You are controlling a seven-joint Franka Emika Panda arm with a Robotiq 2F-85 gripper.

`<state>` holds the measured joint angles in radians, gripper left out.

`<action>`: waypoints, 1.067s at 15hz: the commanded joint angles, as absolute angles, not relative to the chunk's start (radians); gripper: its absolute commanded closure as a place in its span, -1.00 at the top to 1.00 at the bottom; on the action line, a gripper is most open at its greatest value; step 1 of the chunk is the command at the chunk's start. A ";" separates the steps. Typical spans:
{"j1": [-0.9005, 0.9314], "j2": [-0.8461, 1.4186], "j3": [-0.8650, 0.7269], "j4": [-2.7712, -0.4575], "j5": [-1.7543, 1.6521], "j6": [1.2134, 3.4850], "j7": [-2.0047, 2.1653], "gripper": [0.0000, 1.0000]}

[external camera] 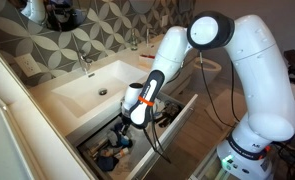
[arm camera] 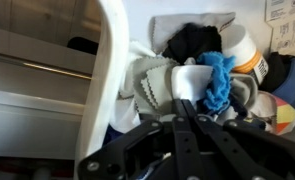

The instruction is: Remove a piece of tissue from the left side of the drawer and put it on the counter

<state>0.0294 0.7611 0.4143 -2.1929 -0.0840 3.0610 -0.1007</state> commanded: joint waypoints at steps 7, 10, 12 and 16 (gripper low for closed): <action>0.070 0.666 0.388 -2.249 -0.063 3.030 -0.088 -0.99; 0.086 0.575 0.386 -2.310 -0.062 3.034 -0.079 -0.99; 0.093 0.522 0.392 -2.340 -0.059 3.027 -0.077 -0.99; 0.114 0.426 0.393 -2.397 -0.050 3.007 -0.065 -0.99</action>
<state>0.0907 0.5295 0.3997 -2.3277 -0.0831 3.0469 -0.0820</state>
